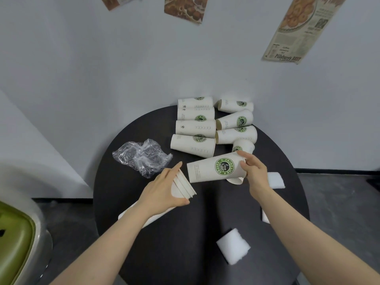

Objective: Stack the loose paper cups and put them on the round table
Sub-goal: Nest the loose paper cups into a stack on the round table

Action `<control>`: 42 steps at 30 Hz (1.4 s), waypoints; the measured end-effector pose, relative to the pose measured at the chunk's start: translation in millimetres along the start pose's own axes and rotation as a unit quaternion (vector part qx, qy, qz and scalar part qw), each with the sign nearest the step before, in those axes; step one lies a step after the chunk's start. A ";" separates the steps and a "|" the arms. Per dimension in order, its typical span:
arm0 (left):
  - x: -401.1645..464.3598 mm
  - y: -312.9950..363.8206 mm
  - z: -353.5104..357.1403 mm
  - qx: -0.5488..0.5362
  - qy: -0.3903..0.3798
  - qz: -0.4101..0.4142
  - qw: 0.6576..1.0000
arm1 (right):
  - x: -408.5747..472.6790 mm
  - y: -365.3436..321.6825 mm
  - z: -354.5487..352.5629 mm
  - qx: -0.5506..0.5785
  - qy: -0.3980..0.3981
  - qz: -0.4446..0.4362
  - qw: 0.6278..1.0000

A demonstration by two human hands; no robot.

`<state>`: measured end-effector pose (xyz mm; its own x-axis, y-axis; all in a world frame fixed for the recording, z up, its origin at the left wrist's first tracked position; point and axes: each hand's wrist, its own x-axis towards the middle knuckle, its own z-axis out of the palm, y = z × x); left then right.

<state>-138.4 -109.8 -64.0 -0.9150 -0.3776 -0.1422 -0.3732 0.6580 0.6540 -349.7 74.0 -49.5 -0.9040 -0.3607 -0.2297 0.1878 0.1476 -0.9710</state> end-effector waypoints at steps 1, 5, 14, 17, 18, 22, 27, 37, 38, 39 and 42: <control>-0.5 1.3 0.1 0.004 -0.001 0.002 1.000 | -2.0 -1.9 -2.2 0.005 -0.001 -0.004 1.000; -2.1 6.3 2.3 0.034 -0.006 0.013 0.999 | -10.4 -6.0 -6.3 0.023 -0.024 -0.023 0.999; -4.8 9.9 2.5 0.035 -0.005 0.021 0.999 | -24.8 -9.0 -6.0 0.026 -0.060 -0.044 0.997; -3.2 13.7 2.8 0.035 -0.012 0.035 0.999 | -30.3 -7.3 2.9 0.011 -0.102 -0.030 0.994; -2.5 14.9 3.5 0.037 -0.014 0.039 0.998 | -32.6 -6.4 6.5 0.008 -0.115 -0.027 0.993; 0.5 17.9 8.9 0.059 -0.026 0.050 0.997 | -45.4 -3.8 21.4 -0.008 -0.151 -0.023 0.988; 5.9 17.7 15.0 0.053 -0.033 0.054 0.997 | -61.9 1.4 34.3 -0.042 -0.205 0.000 0.978; 21.8 16.2 20.3 0.012 -0.059 0.042 0.997 | -68.4 20.7 60.7 -0.020 -0.267 0.018 0.963; 22.7 13.6 19.6 0.011 -0.055 0.037 0.998 | -65.7 20.6 61.8 -0.011 -0.255 0.014 0.967; 22.9 10.4 18.5 0.007 -0.050 0.030 0.998 | -61.3 20.6 62.4 -0.001 -0.228 0.008 0.974; 22.2 -1.2 14.8 0.003 -0.041 0.017 0.999 | -39.7 25.5 60.1 -0.031 -0.087 0.005 0.996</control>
<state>-160.5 -109.3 -78.9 -0.9365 -0.3004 -0.1811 -0.3426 0.6729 0.6557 -285.9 36.8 -69.1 -0.8207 -0.5121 -0.2532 0.1685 0.2066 -0.9638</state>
